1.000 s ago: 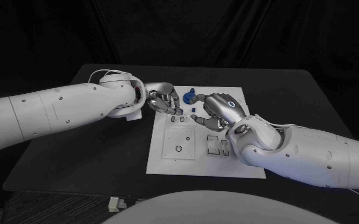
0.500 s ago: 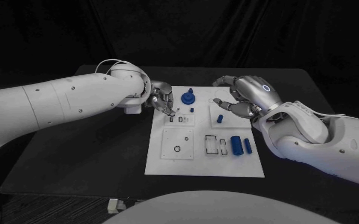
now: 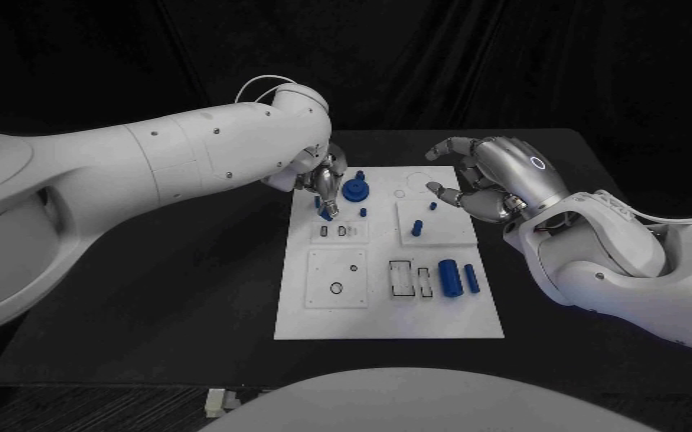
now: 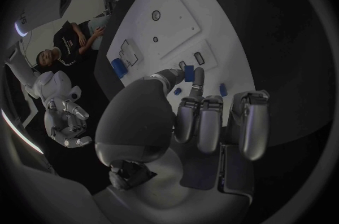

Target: Assemble the parts on the task board

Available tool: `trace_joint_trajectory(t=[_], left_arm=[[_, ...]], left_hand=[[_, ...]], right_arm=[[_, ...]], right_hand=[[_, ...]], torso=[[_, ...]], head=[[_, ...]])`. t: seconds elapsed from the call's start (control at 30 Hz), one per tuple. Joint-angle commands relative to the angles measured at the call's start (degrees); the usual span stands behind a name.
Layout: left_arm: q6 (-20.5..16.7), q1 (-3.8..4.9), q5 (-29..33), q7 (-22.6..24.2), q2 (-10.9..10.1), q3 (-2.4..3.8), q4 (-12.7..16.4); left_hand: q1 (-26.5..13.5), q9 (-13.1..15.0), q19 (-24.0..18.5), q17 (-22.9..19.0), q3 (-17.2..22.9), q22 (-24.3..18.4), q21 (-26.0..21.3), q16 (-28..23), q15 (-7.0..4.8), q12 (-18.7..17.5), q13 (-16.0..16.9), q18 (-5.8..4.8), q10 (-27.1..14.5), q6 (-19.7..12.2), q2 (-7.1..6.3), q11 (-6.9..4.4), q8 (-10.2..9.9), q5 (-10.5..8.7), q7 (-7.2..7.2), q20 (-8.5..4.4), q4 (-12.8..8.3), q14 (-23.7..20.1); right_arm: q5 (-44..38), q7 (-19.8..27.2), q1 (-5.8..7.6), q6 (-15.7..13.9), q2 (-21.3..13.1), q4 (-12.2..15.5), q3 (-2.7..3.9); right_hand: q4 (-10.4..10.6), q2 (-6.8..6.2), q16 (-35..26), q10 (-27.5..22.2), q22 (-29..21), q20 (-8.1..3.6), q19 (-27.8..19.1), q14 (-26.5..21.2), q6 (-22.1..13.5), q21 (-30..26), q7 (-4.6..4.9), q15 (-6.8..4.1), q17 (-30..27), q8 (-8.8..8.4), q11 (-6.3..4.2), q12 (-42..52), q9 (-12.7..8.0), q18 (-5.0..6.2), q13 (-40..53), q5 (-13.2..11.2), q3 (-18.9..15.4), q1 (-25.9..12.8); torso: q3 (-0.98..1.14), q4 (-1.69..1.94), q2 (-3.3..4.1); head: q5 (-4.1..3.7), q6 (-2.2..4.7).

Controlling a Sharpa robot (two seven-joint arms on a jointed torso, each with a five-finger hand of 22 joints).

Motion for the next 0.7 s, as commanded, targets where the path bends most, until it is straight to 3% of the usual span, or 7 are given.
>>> trace_joint_trajectory(t=[0.03, 0.2, 0.27, 0.37, 0.53, 0.7], left_arm=[[5.53, 0.17, 0.16, -3.36, 1.64, 0.05, -1.87], [5.45, 0.05, 0.16, -4.51, 4.35, 0.05, -4.15], [4.93, -0.07, 0.16, -5.04, 5.06, 0.05, -4.86], [4.05, -0.38, 0.16, -5.69, 5.82, 0.05, -5.79], [2.02, -1.13, 0.3, -6.77, 6.36, 0.05, -6.61], [-1.01, -1.87, 8.14, -10.33, 6.39, 0.04, -7.0]], left_hand=[[-0.81, -0.08, 1.13, 15.1, 5.99, 12.78, -0.06, 0.15, -0.31, -0.17, 11.02, 0.46, 3.2, 3.74, 0.4, -0.23, -0.62, -0.76, -3.34, -0.26, -6.37, 5.95], [-1.76, -0.07, 1.39, 15.1, 6.22, 12.88, 0.19, 0.15, -0.29, 0.03, 11.3, 0.37, 3.44, 4.17, 0.62, -0.17, -1.35, -1.7, -3.44, -0.28, -7.22, 5.95], [-2.19, -0.09, 1.49, 15.1, 6.32, 12.91, 0.25, 0.15, -0.35, 0.06, 11.35, 0.35, 3.5, 4.35, 0.88, -0.26, -1.8, -2.54, -3.4, -0.31, -7.64, 5.95], [-2.28, -0.09, 1.54, 15.1, 6.4, 12.93, 0.3, 0.15, -0.39, 0.16, 11.48, 0.34, 3.59, 4.41, 0.94, -0.3, -1.95, -2.62, -3.41, -0.34, -7.85, 5.95], [-2.48, -0.12, 1.58, 15.1, 6.55, 12.93, 0.3, 0.15, -0.44, 0.04, 11.33, 0.34, 3.5, 4.46, 1.07, -0.32, -2.28, -2.68, -3.39, -0.39, -8.2, 5.95], [-2.9, -0.24, 1.21, 15.1, 6.81, 12.73, -0.27, 0.15, -0.4, -0.82, 10.3, 0.48, 2.79, 4.36, 1.6, -0.22, -3.12, -3.28, -3.26, -0.4, -8.72, 5.95]], right_arm=[[0.5, -0.05, 0.11, -2.55, -0.14, 0.22, 0.04], [1.15, 0.3, 0.12, -2.47, 0.16, -0.22, 0.04], [1.32, 0.45, 0.12, -2.46, 0.32, -0.42, 0.04], [1.46, 0.58, 0.11, -2.4, 0.5, -0.61, 0.04], [1.82, 0.61, 0.1, -2.2, 0.66, -0.79, 0.04], [2.52, 0.73, 0.09, -1.91, 0.7, -1.06, 0.03]], right_hand=[[0.05, 0.04, -0.32, 5.96, 12.97, -0.42, 3.13, 5.34, 0.42, -0.16, -0.05, -0.32, 11.75, 0.3, -0.22, 0.02, -0.07, 0.65, 15.09, 0.09, -0.33, 0.52], [0.06, 0.02, -0.5, 5.96, 12.84, -0.42, 2.95, 5.25, 0.44, -0.49, -0.05, -0.32, 11.39, 0.31, -0.23, 0.02, -0.09, 0.75, 15.09, 0.11, -0.35, 0.55], [0.06, 0.01, -0.53, 5.96, 12.83, -0.42, 2.94, 5.24, 0.44, -0.52, -0.05, -0.32, 11.32, 0.31, -0.22, 0.02, -0.09, 0.75, 15.09, 0.11, -0.35, 0.55], [0.07, 0.0, -0.62, 5.96, 12.77, -0.43, 2.84, 5.19, 0.4, -0.7, -0.04, -0.32, 11.13, 0.3, -0.21, 0.02, -0.13, 0.8, 15.09, 0.13, -0.37, 0.6], [0.09, -0.01, -0.72, 5.96, 12.72, -0.44, 2.78, 5.15, 0.33, -0.83, -0.03, -0.33, 10.95, 0.27, -0.22, 0.02, -0.2, 0.84, 15.09, 0.14, -0.39, 0.66], [0.17, 0.04, -0.82, 5.96, 12.64, -0.45, 2.67, 5.1, 0.21, -1.04, -0.02, -0.34, 10.75, 0.23, -0.22, 0.02, -0.3, 0.89, 15.09, 0.1, -0.41, 0.72]], torso=[[0.18, -0.14, 0.04], [0.07, -0.01, 0.18], [0.15, -0.04, 0.21], [0.25, -0.04, 0.25], [0.14, 0.09, 0.17], [-0.06, 0.21, 0.1]], head=[[0.49, -0.01], [0.6, -0.01], [0.85, -0.01], [1.11, -0.01], [1.11, -0.01], [1.12, -0.01]])
